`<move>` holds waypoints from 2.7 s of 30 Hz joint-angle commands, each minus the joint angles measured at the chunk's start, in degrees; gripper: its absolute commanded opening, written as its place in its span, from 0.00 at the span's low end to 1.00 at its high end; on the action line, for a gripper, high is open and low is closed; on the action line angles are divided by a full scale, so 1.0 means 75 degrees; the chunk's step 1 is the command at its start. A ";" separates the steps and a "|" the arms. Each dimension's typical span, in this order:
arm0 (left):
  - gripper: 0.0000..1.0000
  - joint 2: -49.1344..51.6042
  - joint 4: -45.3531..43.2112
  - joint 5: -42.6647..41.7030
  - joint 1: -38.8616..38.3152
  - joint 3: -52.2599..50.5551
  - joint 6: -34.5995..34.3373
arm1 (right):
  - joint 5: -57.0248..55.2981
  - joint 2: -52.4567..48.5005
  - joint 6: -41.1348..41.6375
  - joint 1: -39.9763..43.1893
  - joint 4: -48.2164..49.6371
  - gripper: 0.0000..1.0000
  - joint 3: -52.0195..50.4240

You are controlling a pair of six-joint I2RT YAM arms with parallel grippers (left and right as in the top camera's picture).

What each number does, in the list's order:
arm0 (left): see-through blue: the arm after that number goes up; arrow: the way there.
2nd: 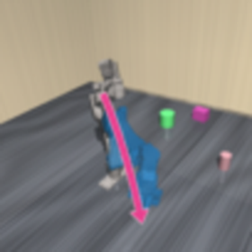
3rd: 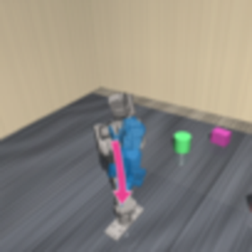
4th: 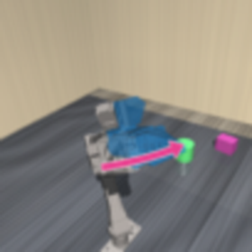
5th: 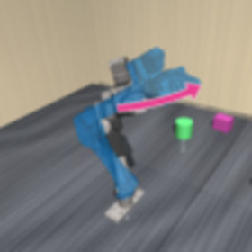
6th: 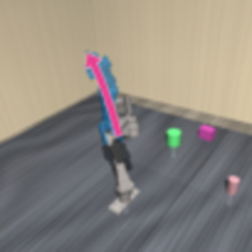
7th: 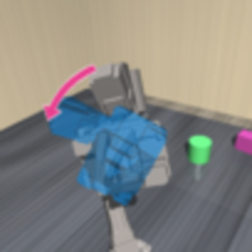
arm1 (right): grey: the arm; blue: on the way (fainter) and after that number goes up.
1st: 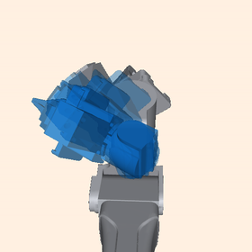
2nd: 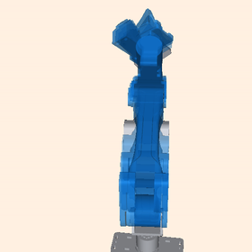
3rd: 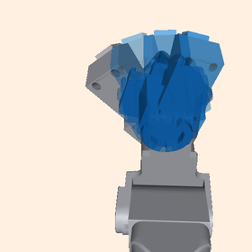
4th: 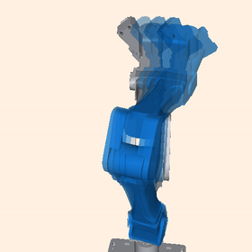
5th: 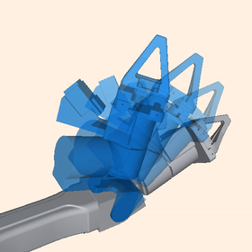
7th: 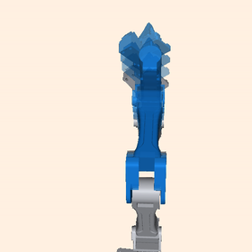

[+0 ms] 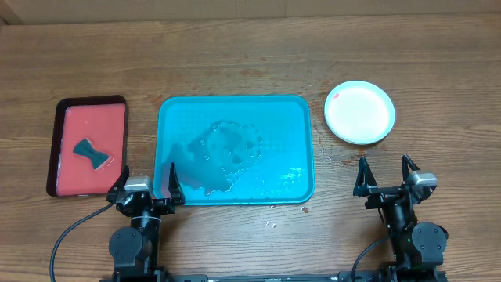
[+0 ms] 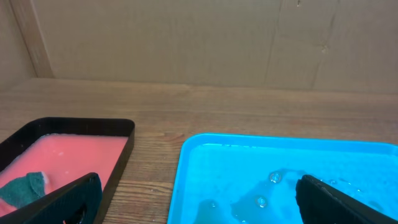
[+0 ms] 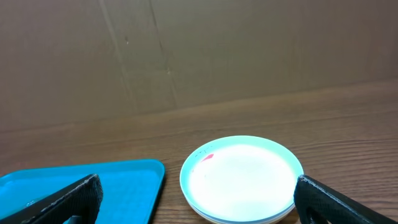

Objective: Clean dirty plates on tray and stack at the side

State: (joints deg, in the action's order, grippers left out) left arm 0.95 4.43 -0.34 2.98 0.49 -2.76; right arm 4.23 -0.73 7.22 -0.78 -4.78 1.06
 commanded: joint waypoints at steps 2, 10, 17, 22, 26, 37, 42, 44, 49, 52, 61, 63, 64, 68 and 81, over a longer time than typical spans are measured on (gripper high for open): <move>1.00 -0.0096 0.0003 0.0076 -0.0052 -0.0029 0.0149 | -0.0035 0.0076 -0.0055 0.0020 0.0026 1.00 -0.0079; 1.00 -0.0093 0.0003 0.0076 -0.0052 -0.0029 0.0146 | -0.0035 0.0076 -0.0055 0.0020 0.0026 1.00 -0.0079; 1.00 -0.0093 0.0003 0.0076 -0.0052 -0.0029 0.0146 | -0.0035 0.0076 -0.0055 0.0020 0.0029 1.00 -0.0079; 1.00 -0.0093 0.0003 0.0073 -0.0052 -0.0029 0.0146 | -0.0102 0.0076 -0.0058 0.0020 0.0020 1.00 -0.0079; 1.00 -0.0093 0.0003 0.0076 -0.0052 -0.0029 0.0146 | -0.0408 0.0076 -0.0207 0.0020 -0.0017 1.00 -0.0079; 1.00 -0.0093 0.0003 0.0076 -0.0052 -0.0029 0.0146 | -0.0414 0.0076 -0.1437 0.0020 -0.0032 1.00 -0.0079; 1.00 -0.0093 0.0003 0.0076 -0.0052 -0.0029 0.0149 | -0.0405 0.0076 -0.1568 0.0015 -0.0015 1.00 -0.0079; 1.00 -0.0093 0.0003 0.0076 -0.0052 -0.0029 0.0149 | -0.0405 0.0076 -0.1568 0.0015 -0.0009 1.00 -0.0079; 1.00 -0.0093 0.0003 0.0076 -0.0052 -0.0029 0.0146 | -0.0408 0.0076 -0.1568 0.0015 -0.0006 1.00 -0.0079; 1.00 -0.0093 0.0003 0.0076 -0.0052 -0.0029 0.0146 | -0.0405 0.0076 -0.1568 0.0015 -0.0009 1.00 -0.0079; 1.00 -0.0093 0.0003 0.0076 -0.0052 -0.0029 0.0149 | -0.0405 0.0076 -0.1568 0.0015 -0.0009 1.00 -0.0079; 1.00 -0.0093 0.0003 0.0076 -0.0052 -0.0029 0.0149 | -0.0405 0.0076 -0.1568 0.0015 -0.0006 1.00 -0.0079; 1.00 -0.0093 0.0003 0.0076 -0.0052 -0.0029 0.0149 | -0.0405 0.0076 -0.1568 0.0015 -0.0006 1.00 -0.0079; 1.00 -0.0093 0.0003 0.0076 -0.0052 -0.0029 0.0149 | -0.0408 0.0076 -0.1568 0.0015 -0.0006 1.00 -0.0079; 1.00 -0.0093 0.0003 0.0076 -0.0052 -0.0029 0.0146 | -0.0408 0.0076 -0.1571 0.0015 -0.0006 1.00 -0.0079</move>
State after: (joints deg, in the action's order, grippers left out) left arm 0.95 4.43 -0.34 2.98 0.49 -2.76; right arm 1.87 -0.73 -4.34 -0.80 -5.15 1.06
